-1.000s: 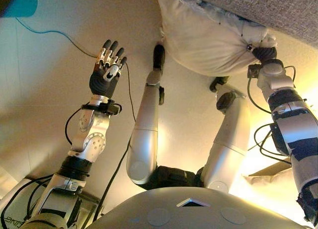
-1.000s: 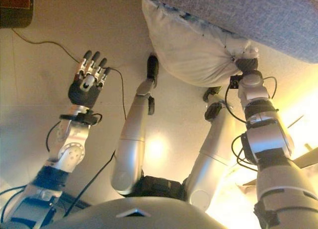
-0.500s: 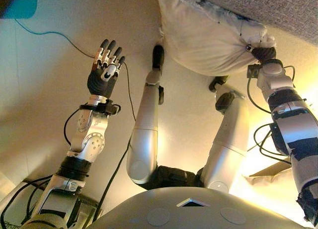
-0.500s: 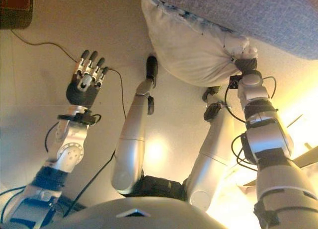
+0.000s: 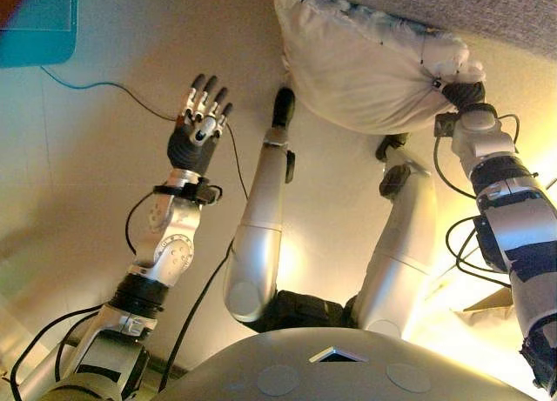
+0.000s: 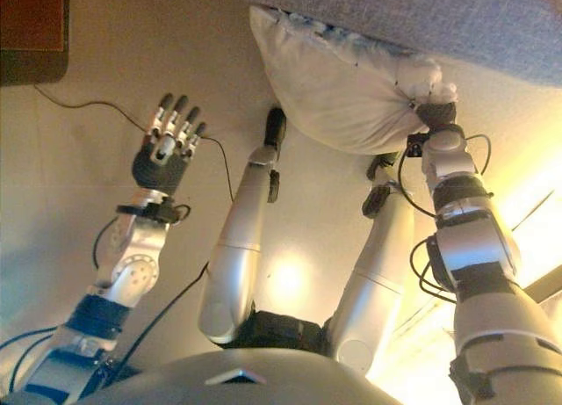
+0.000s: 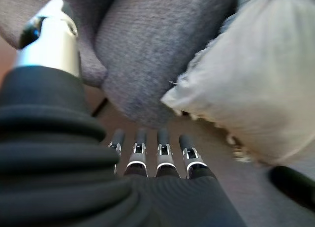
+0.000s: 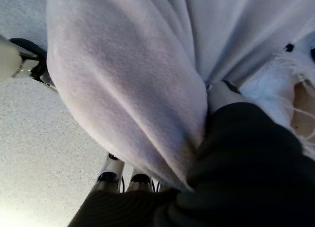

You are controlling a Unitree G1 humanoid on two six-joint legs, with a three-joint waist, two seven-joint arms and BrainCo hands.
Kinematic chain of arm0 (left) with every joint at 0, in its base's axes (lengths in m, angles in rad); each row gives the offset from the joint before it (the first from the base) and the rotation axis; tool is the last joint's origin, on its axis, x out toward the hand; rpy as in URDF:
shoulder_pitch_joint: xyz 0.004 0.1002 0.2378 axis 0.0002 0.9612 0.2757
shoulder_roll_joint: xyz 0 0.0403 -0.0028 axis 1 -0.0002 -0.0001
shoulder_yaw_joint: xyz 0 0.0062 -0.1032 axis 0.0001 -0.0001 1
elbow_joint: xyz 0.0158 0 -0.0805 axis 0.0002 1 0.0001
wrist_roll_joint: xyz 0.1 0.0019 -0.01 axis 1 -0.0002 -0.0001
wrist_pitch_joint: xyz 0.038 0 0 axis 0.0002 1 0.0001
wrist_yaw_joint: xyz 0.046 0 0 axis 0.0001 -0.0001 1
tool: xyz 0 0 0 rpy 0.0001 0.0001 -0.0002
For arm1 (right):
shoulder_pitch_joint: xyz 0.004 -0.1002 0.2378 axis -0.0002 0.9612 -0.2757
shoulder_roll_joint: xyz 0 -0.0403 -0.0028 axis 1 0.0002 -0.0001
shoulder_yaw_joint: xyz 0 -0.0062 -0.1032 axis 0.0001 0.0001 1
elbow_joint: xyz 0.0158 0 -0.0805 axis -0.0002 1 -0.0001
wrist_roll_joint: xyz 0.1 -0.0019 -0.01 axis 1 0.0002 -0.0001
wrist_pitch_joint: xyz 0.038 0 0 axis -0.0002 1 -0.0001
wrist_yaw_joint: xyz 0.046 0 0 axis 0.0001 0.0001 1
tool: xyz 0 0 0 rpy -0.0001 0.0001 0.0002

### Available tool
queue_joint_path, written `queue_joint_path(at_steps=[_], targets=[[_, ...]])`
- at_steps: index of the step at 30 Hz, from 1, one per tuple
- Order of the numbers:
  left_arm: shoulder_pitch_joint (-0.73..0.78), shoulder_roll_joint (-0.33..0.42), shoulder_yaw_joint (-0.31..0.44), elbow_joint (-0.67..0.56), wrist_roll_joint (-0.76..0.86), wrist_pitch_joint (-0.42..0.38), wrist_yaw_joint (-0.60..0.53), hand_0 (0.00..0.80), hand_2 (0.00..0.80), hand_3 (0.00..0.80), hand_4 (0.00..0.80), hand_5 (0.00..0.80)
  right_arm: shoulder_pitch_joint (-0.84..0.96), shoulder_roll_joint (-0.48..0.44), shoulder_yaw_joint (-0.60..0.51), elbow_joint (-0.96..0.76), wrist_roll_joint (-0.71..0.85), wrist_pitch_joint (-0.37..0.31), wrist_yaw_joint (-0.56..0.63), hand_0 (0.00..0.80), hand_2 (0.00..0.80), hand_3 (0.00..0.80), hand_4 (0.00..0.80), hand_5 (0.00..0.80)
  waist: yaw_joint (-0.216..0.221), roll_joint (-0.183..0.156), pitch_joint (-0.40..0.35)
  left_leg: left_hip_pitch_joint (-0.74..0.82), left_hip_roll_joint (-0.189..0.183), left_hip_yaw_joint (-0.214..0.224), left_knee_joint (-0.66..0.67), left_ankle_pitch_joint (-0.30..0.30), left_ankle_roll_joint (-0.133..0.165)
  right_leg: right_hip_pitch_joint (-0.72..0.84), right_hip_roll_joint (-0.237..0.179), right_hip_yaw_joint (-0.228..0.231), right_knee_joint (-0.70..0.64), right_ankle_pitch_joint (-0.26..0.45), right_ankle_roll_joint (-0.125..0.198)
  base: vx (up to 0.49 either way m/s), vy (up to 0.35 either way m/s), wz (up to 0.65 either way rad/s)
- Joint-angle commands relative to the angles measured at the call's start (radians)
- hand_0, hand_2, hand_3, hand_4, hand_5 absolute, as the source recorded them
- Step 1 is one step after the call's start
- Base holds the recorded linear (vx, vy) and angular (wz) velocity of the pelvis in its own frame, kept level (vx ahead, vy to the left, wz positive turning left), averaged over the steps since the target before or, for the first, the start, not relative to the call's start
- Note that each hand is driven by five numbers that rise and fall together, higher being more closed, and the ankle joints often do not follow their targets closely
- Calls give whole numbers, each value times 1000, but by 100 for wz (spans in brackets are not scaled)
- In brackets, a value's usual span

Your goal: Pick up the cushion and take it to the sofa

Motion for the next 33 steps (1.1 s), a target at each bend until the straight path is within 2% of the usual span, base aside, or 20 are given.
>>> queue_joint_path(at_steps=[1,3,4,8,9,12,15,17,19,20,21,22,23,24,25,28,29,30,31,33], targets=[[-18,-28,46,-66,33,-44,12,0,0,0,0,0,-38,-115,19,-27,8,-35,5,800,800,800,800,800,-46,51,-9,-98,-58,72,44,55,100,39,48,-55,-117,90,-34,-82,304,-46],[-14,-24,49,-78,32,-42,18,0,0,0,0,0,-33,-126,19,-35,10,-36,14,800,800,800,800,800,-57,52,-9,-73,-63,79,37,23,109,39,39,-39,-138,110,-17,-86,254,-11],[-20,-13,55,-91,23,-44,29,0,0,0,0,0,-45,-141,14,-50,9,-37,23,800,800,800,800,800,-73,50,-9,-79,-77,91,14,47,120,24,21,-43,-188,171,-10,-147,325,28],[-22,13,67,-89,7,-51,48,0,0,0,0,0,-76,-146,28,-54,-43,-31,58,800,800,800,800,800,-70,53,-9,-26,-77,122,-27,38,135,55,-22,-65,-227,215,36,-112,363,-30],[-14,16,65,-88,4,-48,55,0,0,0,0,0,-74,-143,37,-52,-45,-26,63,800,800,800,800,800,-51,57,-9,4,-61,120,-25,6,133,78,-20,-64,-188,173,49,-71,291,-79],[-31,33,86,-92,1,-28,78,0,0,0,0,0,-81,-131,42,-56,-22,-20,59,800,800,800,800,800,20,69,-9,-7,-19,121,-54,37,159,83,-39,-79,44,67,34,-180,180,-110],[-59,31,82,-82,14,-20,70,0,0,0,0,0,-64,-105,26,-55,-7,-29,22,800,800,800,800,800,56,88,-9,-12,-26,96,-81,63,171,96,-24,-33,176,-33,-2,-119,-11,-65],[-68,39,75,-85,23,-14,64,0,0,0,0,0,-51,-92,12,-54,6,-38,2,800,800,800,800,800,62,88,-9,1,-52,85,-99,72,168,153,-19,-15,120,-26,2,-52,-239,-6],[-77,59,76,-91,21,-13,56,0,0,0,0,0,-57,-79,1,-52,18,-44,-14,800,800,800,800,800,68,81,-9,5,-68,77,-117,87,160,200,-37,-19,16,21,19,-72,-310,25],[-79,75,80,-92,11,-18,53,0,0,0,0,0,-64,-74,3,-49,21,-44,-14,800,800,800,800,800,67,72,-9,10,-70,76,-118,82,155,223,-46,-30,-51,37,34,-141,-255,40],[-83,90,96,-95,-2,-22,43,0,0,0,0,0,-81,-69,7,-43,27,-50,-17,800,800,800,800,800,73,66,-9,0,-67,76,-141,116,154,241,-70,-71,-134,87,45,-120,-192,32],[-83,97,100,-94,-10,-26,43,0,0,0,0,0,-88,-64,11,-39,35,-58,-15,800,800,800,800,800,72,65,-9,6,-61,71,-153,121,149,249,-66,-76,-154,94,52,-124,-136,13],[-86,104,104,-96,-15,-29,47,0,0,0,0,0,-94,-58,9,-39,39,-66,-5,800,800,800,800,800,73,64,-9,7,-49,68,-163,125,146,237,-57,-75,-146,94,55,45,-119,-16],[-81,109,102,-95,-15,-30,49,0,0,0,0,0,-87,-52,9,-36,33,-70,1,800,800,800,800,800,72,63,-9,33,-40,68,-155,85,141,247,-57,-66,-122,62,67,51,-104,-35],[-87,112,99,-95,-14,-29,55,0,0,0,0,0,-90,-48,10,-31,32,-71,2,800,800,800,800,800,69,62,-9,33,-35,69,-152,79,145,239,-54,-66,-112,59,65,69,-89,-35],[-96,117,90,-87,-9,-21,62,0,0,0,0,0,-99,-37,10,-5,59,-91,0,800,800,800,800,800,68,64,-9,44,-37,64,-146,64,157,229,-47,-69,-87,57,63,-23,-84,1],[-105,121,94,-89,-6,-18,64,0,0,0,0,0,-107,-34,6,-11,58,-96,-5,800,800,800,800,800,69,64,-9,26,-37,67,-159,98,165,214,-50,-88,-102,88,54,17,-65,19],[-96,121,87,-87,-5,-20,64,0,0,0,0,0,-91,-29,6,-13,60,-104,-9,800,800,800,800,800,67,65,-9,55,-39,65,-154,63,161,234,-48,-77,-87,60,64,-66,-49,16],[-99,122,90,-90,-2,-22,63,0,0,0,0,0,-92,-29,-1,-20,66,-113,-14,800,800,800,800,800,66,66,-9,39,-39,72,-166,98,168,220,-50,-93,-104,92,54,22,-58,13],[-92,119,89,-88,5,-27,61,0,0,0,0,0,-75,-23,-9,-34,52,-130,-35,800,800,800,800,800,60,61,-9,63,-38,80,-175,96,170,242,-51,-99,-120,98,55,-33,-54,11]])
